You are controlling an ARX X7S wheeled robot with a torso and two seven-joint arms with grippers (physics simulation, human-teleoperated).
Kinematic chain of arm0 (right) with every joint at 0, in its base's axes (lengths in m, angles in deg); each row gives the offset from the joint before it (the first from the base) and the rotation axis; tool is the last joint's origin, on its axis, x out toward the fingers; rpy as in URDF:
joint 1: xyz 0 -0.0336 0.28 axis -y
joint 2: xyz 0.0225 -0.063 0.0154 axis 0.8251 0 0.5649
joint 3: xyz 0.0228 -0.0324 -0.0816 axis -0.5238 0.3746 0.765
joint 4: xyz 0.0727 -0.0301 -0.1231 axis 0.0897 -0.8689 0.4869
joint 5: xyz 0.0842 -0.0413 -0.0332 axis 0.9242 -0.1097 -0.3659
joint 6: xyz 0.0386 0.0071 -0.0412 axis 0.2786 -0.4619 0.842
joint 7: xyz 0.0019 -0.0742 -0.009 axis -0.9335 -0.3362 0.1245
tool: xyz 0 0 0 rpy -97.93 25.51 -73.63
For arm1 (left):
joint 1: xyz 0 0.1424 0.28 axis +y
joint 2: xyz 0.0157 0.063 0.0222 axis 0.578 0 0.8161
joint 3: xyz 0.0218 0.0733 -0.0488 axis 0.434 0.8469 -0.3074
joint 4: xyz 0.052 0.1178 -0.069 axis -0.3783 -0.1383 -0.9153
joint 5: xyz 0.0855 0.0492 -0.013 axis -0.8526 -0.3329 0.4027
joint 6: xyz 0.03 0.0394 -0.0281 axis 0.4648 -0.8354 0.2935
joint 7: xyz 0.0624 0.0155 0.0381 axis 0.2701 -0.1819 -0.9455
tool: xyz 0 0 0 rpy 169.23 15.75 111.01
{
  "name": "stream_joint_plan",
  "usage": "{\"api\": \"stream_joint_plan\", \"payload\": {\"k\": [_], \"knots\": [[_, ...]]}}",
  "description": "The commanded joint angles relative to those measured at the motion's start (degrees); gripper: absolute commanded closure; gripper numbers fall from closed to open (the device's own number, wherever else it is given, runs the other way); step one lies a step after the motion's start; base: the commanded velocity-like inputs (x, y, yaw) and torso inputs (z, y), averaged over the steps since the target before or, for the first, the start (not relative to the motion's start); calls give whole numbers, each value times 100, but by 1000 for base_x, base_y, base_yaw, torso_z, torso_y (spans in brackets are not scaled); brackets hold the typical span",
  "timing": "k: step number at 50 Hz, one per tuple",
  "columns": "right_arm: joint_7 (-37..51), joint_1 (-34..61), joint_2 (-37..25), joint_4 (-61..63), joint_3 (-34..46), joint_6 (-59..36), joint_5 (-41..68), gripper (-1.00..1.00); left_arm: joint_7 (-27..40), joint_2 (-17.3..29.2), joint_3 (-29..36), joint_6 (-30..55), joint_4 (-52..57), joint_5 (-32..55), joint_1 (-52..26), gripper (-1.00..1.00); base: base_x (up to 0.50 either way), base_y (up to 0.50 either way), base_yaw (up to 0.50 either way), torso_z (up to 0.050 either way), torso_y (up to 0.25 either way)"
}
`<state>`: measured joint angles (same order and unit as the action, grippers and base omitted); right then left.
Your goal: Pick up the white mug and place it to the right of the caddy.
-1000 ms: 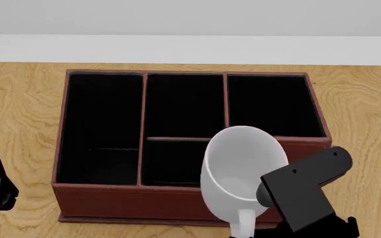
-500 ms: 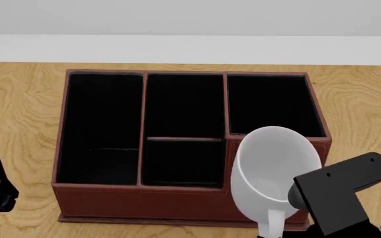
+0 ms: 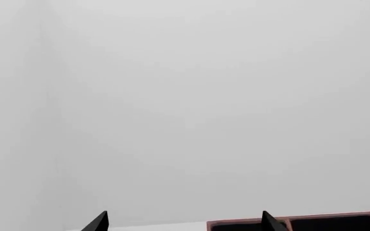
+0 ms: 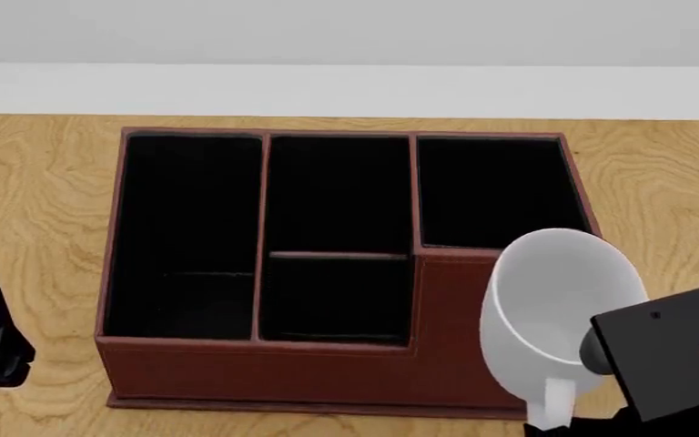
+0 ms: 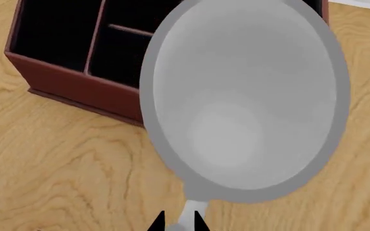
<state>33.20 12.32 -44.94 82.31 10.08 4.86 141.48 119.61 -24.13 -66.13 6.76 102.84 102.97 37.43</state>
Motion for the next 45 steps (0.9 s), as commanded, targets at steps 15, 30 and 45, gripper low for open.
{"api": "stream_joint_plan", "payload": {"k": [15, 30, 45], "knots": [[-7, -82, -279, -189, -130, 79, -317, 100, 40, 1, 23, -55, -62, 16, -16, -100, 0, 0, 0, 0, 1], [256, 64, -355, -373, -106, -45, -319, 100, 25, 12, 86, -120, -107, -13, -19, -100, 0, 0, 0, 0, 1], [328, 262, -179, -823, 17, -245, -609, 100, 94, 58, 62, -62, -60, 29, -29, -100, 0, 0, 0, 0, 0]]}}
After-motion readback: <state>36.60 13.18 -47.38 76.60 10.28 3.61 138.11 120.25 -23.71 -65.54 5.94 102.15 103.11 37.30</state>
